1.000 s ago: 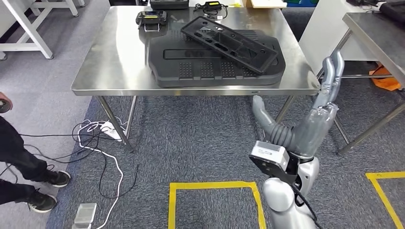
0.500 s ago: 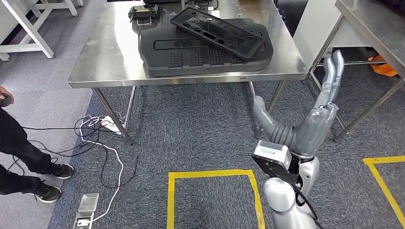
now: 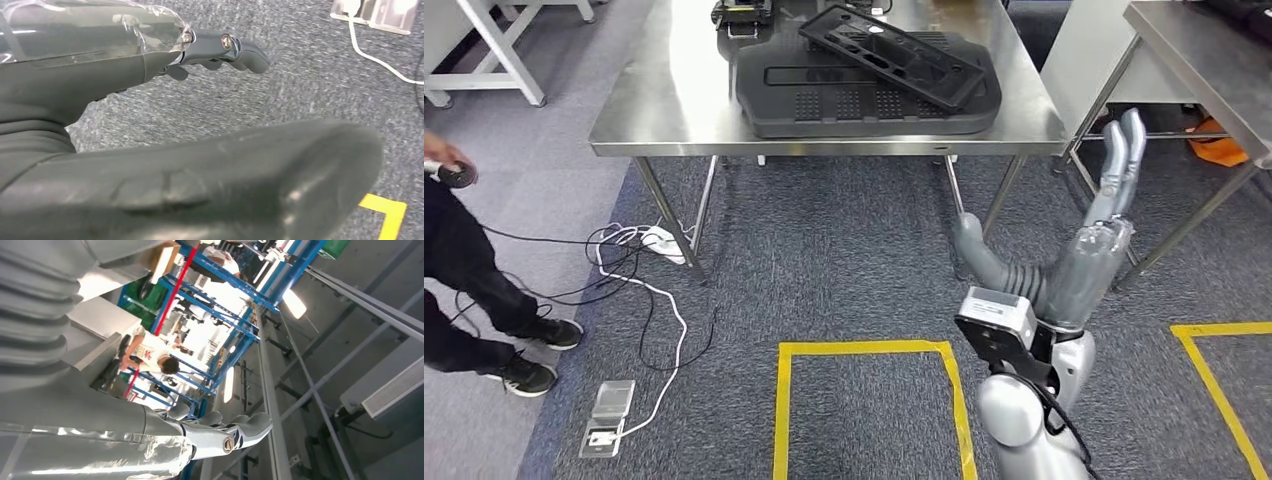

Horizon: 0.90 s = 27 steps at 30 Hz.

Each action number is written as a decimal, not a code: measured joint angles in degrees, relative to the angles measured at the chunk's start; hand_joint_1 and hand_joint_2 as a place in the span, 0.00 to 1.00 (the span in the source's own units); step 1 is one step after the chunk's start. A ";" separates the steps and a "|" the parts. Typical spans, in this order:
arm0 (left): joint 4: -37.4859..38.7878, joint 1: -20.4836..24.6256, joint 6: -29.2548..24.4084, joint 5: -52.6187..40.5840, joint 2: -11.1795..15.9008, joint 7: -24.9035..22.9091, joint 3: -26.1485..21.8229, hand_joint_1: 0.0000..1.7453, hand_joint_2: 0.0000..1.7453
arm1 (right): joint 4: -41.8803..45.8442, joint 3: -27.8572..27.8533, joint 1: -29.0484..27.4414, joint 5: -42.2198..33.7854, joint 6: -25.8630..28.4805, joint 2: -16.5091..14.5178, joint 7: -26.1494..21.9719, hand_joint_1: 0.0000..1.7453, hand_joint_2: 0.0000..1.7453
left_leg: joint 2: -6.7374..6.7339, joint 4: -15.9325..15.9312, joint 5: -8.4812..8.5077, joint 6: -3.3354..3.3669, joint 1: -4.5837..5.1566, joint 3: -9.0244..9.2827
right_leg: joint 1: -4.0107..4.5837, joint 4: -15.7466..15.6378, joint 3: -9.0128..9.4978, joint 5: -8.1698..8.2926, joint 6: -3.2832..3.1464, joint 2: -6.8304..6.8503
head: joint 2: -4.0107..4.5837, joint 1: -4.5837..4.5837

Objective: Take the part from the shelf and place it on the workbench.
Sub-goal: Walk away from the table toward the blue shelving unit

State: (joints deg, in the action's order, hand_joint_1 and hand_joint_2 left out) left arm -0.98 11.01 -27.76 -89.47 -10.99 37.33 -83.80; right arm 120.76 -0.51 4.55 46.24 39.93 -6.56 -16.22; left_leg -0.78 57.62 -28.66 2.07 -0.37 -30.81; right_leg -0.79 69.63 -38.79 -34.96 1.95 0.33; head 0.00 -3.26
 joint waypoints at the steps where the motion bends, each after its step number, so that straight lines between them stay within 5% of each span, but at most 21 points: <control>1: 0.00 -0.01 0.01 -0.02 0.00 0.00 0.00 0.00 0.00 | 0.00 0.00 -0.05 0.05 0.00 0.10 0.13 0.00 0.00 | -0.01 0.08 0.46 0.02 0.03 -0.69 | -0.08 2.98 -0.51 -1.43 0.17 -0.02 | 0.00 -0.09; 3: 0.00 -0.02 0.03 -0.07 0.00 0.00 -0.01 0.00 0.00 | 0.00 0.01 -0.14 0.11 0.00 0.29 0.29 0.00 0.00 | -0.01 0.34 1.30 -0.16 0.00 -2.07 | -0.25 4.14 0.87 -0.55 0.38 -0.02 | 0.00 -0.23; 5: 0.00 -0.01 0.07 -0.14 0.00 0.00 -0.02 0.00 0.00 | 0.01 0.00 -0.17 0.10 0.00 0.43 0.34 0.00 0.00 | 0.00 0.78 1.94 -0.55 -0.12 -3.30 | -0.41 -1.76 5.53 2.68 0.38 -0.01 | 0.00 -0.40; 8: 0.00 0.07 0.11 -0.31 0.00 0.00 -0.02 0.00 0.00 | 0.22 0.00 -0.16 -0.05 0.00 0.49 0.28 0.00 0.00 | 0.02 1.45 2.87 -1.50 0.04 -4.58 | -0.16 -10.88 10.82 3.51 0.02 -0.21 | 0.00 -0.69; 11: 0.00 0.09 0.15 -0.45 0.01 -0.01 -0.02 0.00 0.00 | 0.37 -0.01 -0.22 -0.64 0.00 0.55 0.05 0.00 0.00 | 0.14 1.73 3.53 -2.58 0.07 -5.20 | -0.06 -11.83 10.22 3.96 -1.05 -0.26 | 0.00 -0.54; 13: 0.00 0.10 0.15 -0.45 0.02 -0.03 -0.02 0.00 0.00 | 0.37 -0.01 -0.21 -0.91 0.00 0.56 -0.11 0.00 0.00 | 0.30 4.54 0.69 -3.20 -0.04 -6.36 | -0.25 -12.00 9.35 4.87 -2.02 -0.06 | 0.00 -0.10; 16: 0.00 0.08 0.15 -0.44 0.02 -0.02 -0.02 0.00 0.00 | 0.37 -0.01 -0.20 -1.30 0.00 0.59 -0.28 0.00 0.00 | 0.36 14.62 -6.31 -3.62 -0.10 -9.04 | 0.02 -11.79 7.71 6.01 -2.83 0.20 | 0.00 0.54; 18: 0.00 0.05 0.15 -0.43 0.02 -0.03 -0.02 0.00 0.00 | 0.37 -0.01 -0.21 -1.48 0.00 0.61 -0.31 0.00 0.00 | 0.36 16.99 -6.48 -3.42 -0.04 -8.22 | 0.26 -11.49 6.62 6.66 -2.92 0.28 | 0.00 0.60; 21: 0.00 0.12 0.15 -0.43 0.02 -0.02 -0.02 0.00 0.00 | 0.37 -0.01 -0.19 -1.52 0.00 0.64 -0.34 0.00 0.00 | 0.40 7.52 -2.62 -2.34 0.33 -1.13 | 0.55 -10.89 5.35 7.35 -2.63 0.28 | 0.00 0.60; 23: 0.00 0.22 0.15 -0.44 0.02 -0.02 -0.02 0.00 0.00 | 0.37 -0.01 -0.16 -1.56 0.00 0.67 -0.34 0.00 0.00 | 0.43 1.72 -2.05 -1.68 0.67 2.09 | 0.63 -10.57 4.83 7.82 -2.20 0.36 | 0.00 0.58; 27: 0.00 0.22 0.15 -0.44 -0.03 -0.02 -0.02 0.00 0.00 | 0.37 0.00 -0.05 -1.61 0.00 0.80 -0.14 0.00 0.00 | 0.17 -0.14 -1.10 -0.69 0.50 1.77 | 0.58 -9.78 4.16 7.58 -1.18 0.32 | 0.00 0.49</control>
State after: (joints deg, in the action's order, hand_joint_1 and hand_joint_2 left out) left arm -0.98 11.23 -27.61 -89.91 -11.02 37.31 -83.82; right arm 121.13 -0.51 4.50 44.63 39.93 -5.76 -16.36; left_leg -0.61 57.48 -29.76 1.37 0.13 -29.04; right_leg -0.20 59.85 -34.63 -27.37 0.77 0.65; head 0.00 -2.77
